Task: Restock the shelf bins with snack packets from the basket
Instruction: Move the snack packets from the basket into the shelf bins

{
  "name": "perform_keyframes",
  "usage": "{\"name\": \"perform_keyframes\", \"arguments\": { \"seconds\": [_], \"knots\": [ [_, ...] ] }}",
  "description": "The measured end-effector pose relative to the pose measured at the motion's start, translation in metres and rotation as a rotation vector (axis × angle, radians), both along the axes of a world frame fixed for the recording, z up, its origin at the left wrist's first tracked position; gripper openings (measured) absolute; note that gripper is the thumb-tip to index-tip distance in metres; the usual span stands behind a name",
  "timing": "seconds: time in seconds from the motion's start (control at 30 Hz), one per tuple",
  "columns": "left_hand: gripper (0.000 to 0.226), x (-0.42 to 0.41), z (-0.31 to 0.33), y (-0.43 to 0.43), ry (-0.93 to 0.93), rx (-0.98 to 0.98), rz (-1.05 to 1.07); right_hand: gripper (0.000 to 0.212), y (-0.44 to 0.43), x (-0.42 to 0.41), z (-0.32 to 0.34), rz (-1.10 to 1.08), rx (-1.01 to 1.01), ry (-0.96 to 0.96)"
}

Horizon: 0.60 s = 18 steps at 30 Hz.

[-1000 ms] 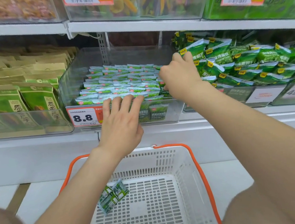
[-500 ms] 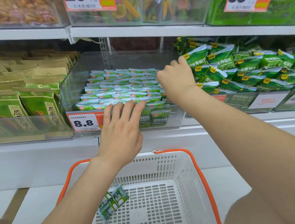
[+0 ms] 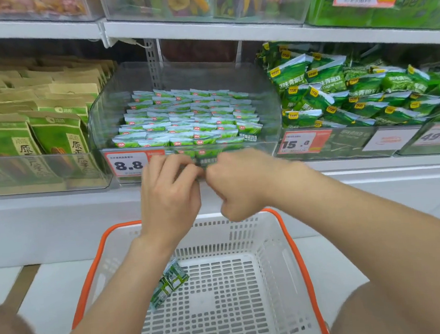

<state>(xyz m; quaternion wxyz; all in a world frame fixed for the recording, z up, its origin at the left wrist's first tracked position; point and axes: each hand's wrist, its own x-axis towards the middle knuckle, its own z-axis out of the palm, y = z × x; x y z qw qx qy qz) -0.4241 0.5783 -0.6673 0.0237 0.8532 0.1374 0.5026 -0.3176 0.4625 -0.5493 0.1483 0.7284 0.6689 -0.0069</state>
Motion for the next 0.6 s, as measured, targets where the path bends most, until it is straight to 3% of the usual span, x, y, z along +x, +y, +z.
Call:
{"name": "perform_keyframes", "arguments": {
  "seconds": [0.07, 0.13, 0.27, 0.33, 0.53, 0.6],
  "knots": [
    [0.018, -0.005, -0.026, 0.002, 0.106, -0.05, -0.055, 0.03, 0.002, -0.003, -0.024, -0.069, -0.208, 0.073],
    [0.017, -0.008, -0.054, 0.007, 0.315, -0.175, -0.085, 0.027, 0.005, -0.003, -0.05, -0.097, -0.295, 0.086],
    [0.017, -0.028, -0.109, 0.013, 0.723, -0.42, 0.028, 0.019, 0.018, -0.016, -0.092, -0.028, -0.372, -0.051],
    [0.016, -0.047, -0.138, 0.015, 0.829, -0.5, 0.128, 0.01, 0.026, -0.027, -0.113, 0.052, -0.394, -0.101],
    [0.013, -0.082, -0.228, 0.02, 1.175, -0.721, 0.296, 0.012, 0.044, -0.053, -0.153, 0.249, -0.466, -0.077],
    [0.028, -0.088, -0.258, 0.024, 1.291, -0.79, 0.324, 0.011, 0.048, -0.054, -0.159, 0.25, -0.48, -0.075]
  ]
}}
